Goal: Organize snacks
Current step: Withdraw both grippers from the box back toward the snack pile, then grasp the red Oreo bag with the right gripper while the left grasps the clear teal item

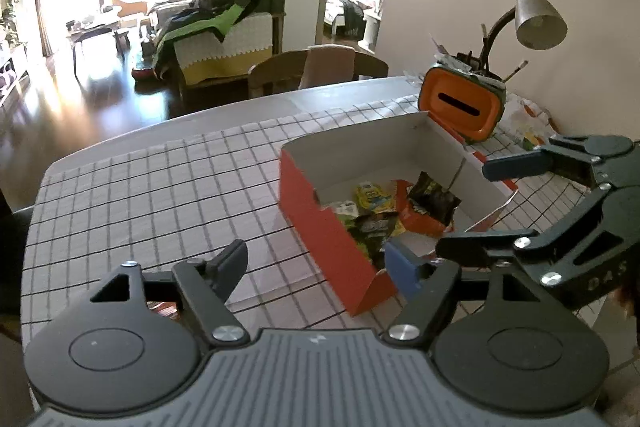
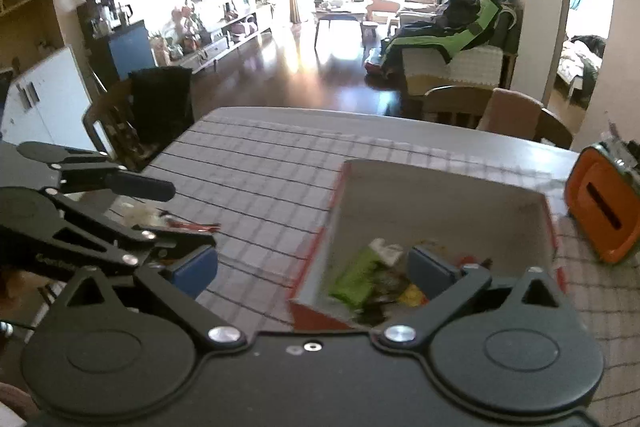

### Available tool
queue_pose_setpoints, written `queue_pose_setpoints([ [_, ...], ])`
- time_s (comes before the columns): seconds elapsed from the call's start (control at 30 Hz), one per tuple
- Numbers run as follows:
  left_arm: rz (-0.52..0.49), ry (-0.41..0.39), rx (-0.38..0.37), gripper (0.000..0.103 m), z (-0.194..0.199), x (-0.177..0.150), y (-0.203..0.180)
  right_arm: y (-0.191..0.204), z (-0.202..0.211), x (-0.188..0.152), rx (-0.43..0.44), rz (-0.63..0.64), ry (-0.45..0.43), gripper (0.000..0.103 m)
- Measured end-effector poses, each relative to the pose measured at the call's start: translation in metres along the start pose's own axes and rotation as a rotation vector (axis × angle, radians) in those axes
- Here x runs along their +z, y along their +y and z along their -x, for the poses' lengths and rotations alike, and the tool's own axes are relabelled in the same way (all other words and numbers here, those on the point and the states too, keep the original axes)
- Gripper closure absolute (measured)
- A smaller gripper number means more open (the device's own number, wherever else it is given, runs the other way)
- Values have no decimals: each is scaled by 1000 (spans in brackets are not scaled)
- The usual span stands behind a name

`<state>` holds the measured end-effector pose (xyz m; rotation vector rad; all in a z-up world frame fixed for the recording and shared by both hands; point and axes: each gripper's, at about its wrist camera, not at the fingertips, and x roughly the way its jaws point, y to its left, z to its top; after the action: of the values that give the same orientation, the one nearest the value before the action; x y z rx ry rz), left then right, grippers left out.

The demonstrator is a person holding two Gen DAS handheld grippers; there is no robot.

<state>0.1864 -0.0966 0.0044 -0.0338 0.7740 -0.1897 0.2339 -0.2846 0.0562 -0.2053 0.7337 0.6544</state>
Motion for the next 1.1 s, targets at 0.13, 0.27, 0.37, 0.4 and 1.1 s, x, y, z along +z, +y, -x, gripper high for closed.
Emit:
queue_pose_setpoints([
  [0.13, 5, -14, 5, 22, 20, -14, 20, 22, 3, -4, 23, -20, -33, 0],
  [0.27, 21, -24, 17, 18, 38, -28, 44, 47, 0, -9, 46, -34, -52, 0],
  [0.37, 48, -27, 40, 17, 49, -41, 64, 61, -6, -12, 64, -46, -57, 0],
  [0.4, 59, -26, 47, 17, 53, -45, 71, 66, -7, -13, 68, -52, -60, 0],
  [1.1, 46, 119, 107, 17, 42, -139, 130, 130, -86, -39, 67, -25, 39, 0],
])
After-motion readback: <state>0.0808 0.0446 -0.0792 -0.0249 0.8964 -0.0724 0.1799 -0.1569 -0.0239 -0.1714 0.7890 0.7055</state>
